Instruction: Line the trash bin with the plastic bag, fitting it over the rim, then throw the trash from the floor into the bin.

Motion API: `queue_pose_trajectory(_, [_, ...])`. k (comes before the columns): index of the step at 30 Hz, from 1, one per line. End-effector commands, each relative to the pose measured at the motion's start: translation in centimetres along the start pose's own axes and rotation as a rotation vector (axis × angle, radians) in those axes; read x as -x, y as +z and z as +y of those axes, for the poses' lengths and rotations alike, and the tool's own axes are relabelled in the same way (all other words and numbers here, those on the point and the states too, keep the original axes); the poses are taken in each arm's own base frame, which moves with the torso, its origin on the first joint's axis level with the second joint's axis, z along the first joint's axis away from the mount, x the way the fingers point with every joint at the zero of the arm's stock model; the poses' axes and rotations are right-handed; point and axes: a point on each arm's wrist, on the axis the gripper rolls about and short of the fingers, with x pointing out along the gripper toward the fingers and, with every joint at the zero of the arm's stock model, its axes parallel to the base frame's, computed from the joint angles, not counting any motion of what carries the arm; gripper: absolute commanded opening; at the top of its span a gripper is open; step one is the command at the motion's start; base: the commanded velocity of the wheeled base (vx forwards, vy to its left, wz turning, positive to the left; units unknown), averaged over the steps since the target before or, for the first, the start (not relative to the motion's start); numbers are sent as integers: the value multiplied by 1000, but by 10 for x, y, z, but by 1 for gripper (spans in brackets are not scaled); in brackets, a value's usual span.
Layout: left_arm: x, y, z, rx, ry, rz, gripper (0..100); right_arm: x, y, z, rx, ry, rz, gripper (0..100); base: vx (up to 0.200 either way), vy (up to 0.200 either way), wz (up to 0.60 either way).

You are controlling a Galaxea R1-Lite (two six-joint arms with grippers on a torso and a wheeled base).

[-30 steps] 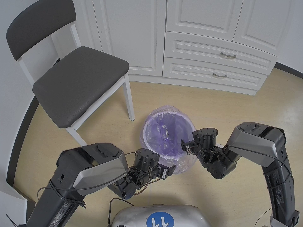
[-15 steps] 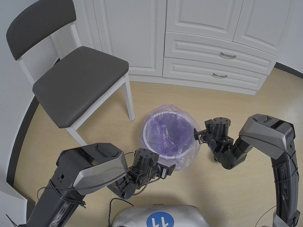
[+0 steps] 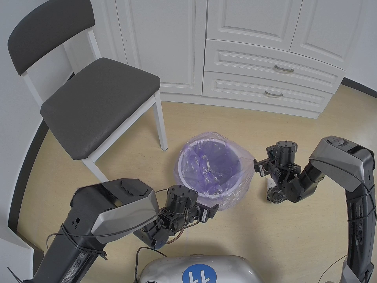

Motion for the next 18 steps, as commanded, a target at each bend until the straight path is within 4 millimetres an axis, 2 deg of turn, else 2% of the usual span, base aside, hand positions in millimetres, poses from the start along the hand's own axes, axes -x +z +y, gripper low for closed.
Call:
queue_pose_trajectory(1, [1,0,0,1,-1,-2,100,-16,-8,-5,-47,31,26,100,0,0,0])
queue_pose_trajectory(5, [4,-1,0,-1,-1,-4,100,-16,-8,-2,-130,148,58,100,0,0,0])
queue_pose_trajectory(9, [6,-3,0,-1,-3,-5,100,-22,-11,-5,-173,177,123,100,0,0,0])
queue_pose_trajectory(13, [8,-5,1,0,-4,-7,100,-31,-20,-7,-179,186,165,100,0,0,0])
queue_pose_trajectory(18, [10,-7,1,0,-7,1,100,-50,-42,-4,-180,192,210,100,0,0,0])
